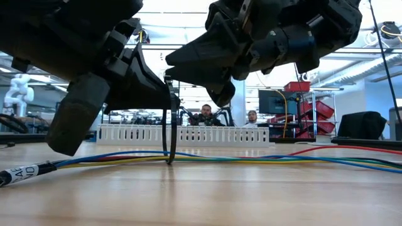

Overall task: Ziptie cables
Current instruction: Wrap the black zip tie on the cables

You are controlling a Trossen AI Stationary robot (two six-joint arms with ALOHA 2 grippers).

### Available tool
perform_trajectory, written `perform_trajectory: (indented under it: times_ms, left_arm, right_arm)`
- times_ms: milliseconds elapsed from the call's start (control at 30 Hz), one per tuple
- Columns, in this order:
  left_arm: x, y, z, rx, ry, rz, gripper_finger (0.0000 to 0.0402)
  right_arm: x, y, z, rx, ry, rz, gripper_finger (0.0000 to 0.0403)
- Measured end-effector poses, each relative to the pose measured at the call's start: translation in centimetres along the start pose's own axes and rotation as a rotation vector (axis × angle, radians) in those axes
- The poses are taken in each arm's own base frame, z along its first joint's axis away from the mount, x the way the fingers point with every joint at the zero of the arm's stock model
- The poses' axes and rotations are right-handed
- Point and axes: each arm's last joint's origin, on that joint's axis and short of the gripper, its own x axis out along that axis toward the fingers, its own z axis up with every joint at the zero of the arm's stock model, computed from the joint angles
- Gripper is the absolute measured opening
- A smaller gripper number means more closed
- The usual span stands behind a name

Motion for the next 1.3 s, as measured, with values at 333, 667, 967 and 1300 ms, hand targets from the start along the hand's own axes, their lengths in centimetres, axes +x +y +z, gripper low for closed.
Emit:
perform_trajectory:
  times_ms: [333, 667, 967, 1300]
  left_arm:
    - [0.19, 0.13, -0.04, -0.001, 0.005, 0.004, 0.0000]
    - [0.54, 0.35, -0.09, -0.005, 0.013, 0.012, 0.0000]
    - [0.64, 0.48, 0.22, -0.009, -0.006, 0.018, 0.0000]
    - [0.75, 0.57, 0.28, -0.011, -0.004, 0.022, 0.0000]
  right_arm:
    - [0.00, -0.03, 0.08, -0.003, -0.014, -0.018, 0.0109]
    - [0.00, -0.03, 0.08, -0.003, -0.016, -0.023, 0.0109]
    - [0.00, -0.07, -0.03, -0.002, -0.004, -0.028, 0.0109]
    - [-0.01, -0.18, -0.34, 0.020, 0.028, -0.038, 0.0082]
